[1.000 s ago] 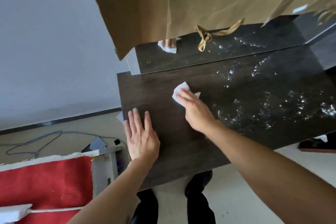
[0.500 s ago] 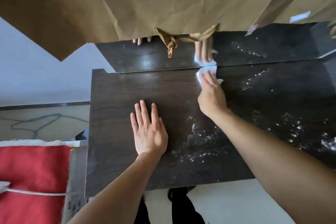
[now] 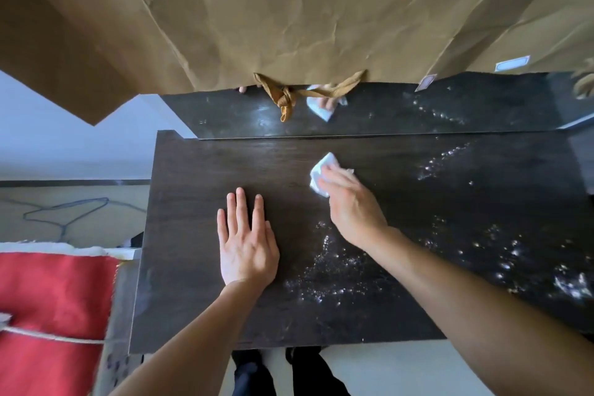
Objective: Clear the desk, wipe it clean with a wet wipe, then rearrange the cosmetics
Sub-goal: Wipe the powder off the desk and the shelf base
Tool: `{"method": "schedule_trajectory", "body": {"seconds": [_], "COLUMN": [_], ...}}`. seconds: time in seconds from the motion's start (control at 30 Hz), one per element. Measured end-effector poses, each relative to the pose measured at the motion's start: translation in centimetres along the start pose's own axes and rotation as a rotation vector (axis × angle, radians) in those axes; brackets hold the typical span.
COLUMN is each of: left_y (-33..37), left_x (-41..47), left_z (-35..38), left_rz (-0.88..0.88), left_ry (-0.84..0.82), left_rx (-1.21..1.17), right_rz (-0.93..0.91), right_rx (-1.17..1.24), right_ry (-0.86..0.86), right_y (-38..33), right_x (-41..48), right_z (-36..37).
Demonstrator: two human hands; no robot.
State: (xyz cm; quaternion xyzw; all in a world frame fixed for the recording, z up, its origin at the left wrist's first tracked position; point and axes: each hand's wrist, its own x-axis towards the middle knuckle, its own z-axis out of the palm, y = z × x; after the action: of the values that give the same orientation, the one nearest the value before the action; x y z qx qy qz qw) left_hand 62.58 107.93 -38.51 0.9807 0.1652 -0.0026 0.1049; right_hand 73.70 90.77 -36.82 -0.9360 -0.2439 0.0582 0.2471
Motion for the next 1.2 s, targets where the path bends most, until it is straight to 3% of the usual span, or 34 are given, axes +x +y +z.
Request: {"method": "schedule_trajectory", "body": {"seconds": [0.07, 0.2, 0.27, 0.33, 0.43, 0.47, 0.6, 0.67, 0.73, 0.83, 0.9, 1.0, 1.07, 1.13, 1.2], "left_y": [0.1, 0.0, -0.1, 0.0, 0.1, 0.1, 0.1, -0.1, -0.1, 0.0, 0.0, -0.1, -0.3, -0.4, -0.4], "left_x": [0.2, 0.3, 0.1, 0.0, 0.1, 0.1, 0.2, 0.1, 0.0, 0.0, 0.0, 0.2, 0.1, 0.0, -0.1], "left_z": [-0.1, 0.1, 0.2, 0.1, 0.0, 0.0, 0.1, 0.2, 0.2, 0.1, 0.1, 0.2, 0.3, 0.3, 0.3], "left_rz": [-0.004, -0.002, -0.004, 0.0, -0.002, -0.002, 0.007, 0.008, 0.008, 0.009, 0.013, 0.016, 0.012, 0.01, 0.009], "left_ry": [0.002, 0.009, 0.001, 0.003, 0.008, 0.01, 0.01, 0.009, 0.012, 0.021, 0.018, 0.019, 0.019, 0.016, 0.015], "left_rx": [-0.004, 0.0, -0.002, 0.0, -0.013, -0.014, -0.008, -0.007, -0.013, -0.022, -0.025, -0.025, -0.026, -0.026, -0.029], "right_rz": [-0.033, 0.225, 0.327, 0.252, -0.048, -0.037, 0.347, 0.474, 0.343, -0.135, -0.128, 0.248, 0.329, 0.221, -0.088], "right_rx": [-0.006, -0.163, -0.171, -0.092, 0.006, 0.037, -0.071, -0.041, 0.076, 0.071, 0.056, -0.124, -0.092, -0.028, 0.035], "right_ry": [0.004, 0.201, 0.238, 0.184, 0.001, -0.01, 0.192, 0.258, 0.115, -0.089, -0.052, 0.105, 0.153, 0.058, -0.109], "right_y": [2.0, 9.0, 8.3, 4.7, 0.8, 1.3, 6.0, 4.9, 0.7, -2.2, 0.1, 4.4, 4.0, 1.1, -1.5], "right_x": [-1.4, -0.6, -0.7, -2.5, -5.9, -5.5, 0.4, 1.4, -0.4, -5.0, -2.7, 2.7, 3.9, 2.0, -1.6], "right_z": [-1.3, -5.5, -5.2, -3.1, -0.9, -1.4, -4.3, -4.0, -2.2, 0.3, -1.1, -2.9, -2.3, -0.1, 1.4]}}
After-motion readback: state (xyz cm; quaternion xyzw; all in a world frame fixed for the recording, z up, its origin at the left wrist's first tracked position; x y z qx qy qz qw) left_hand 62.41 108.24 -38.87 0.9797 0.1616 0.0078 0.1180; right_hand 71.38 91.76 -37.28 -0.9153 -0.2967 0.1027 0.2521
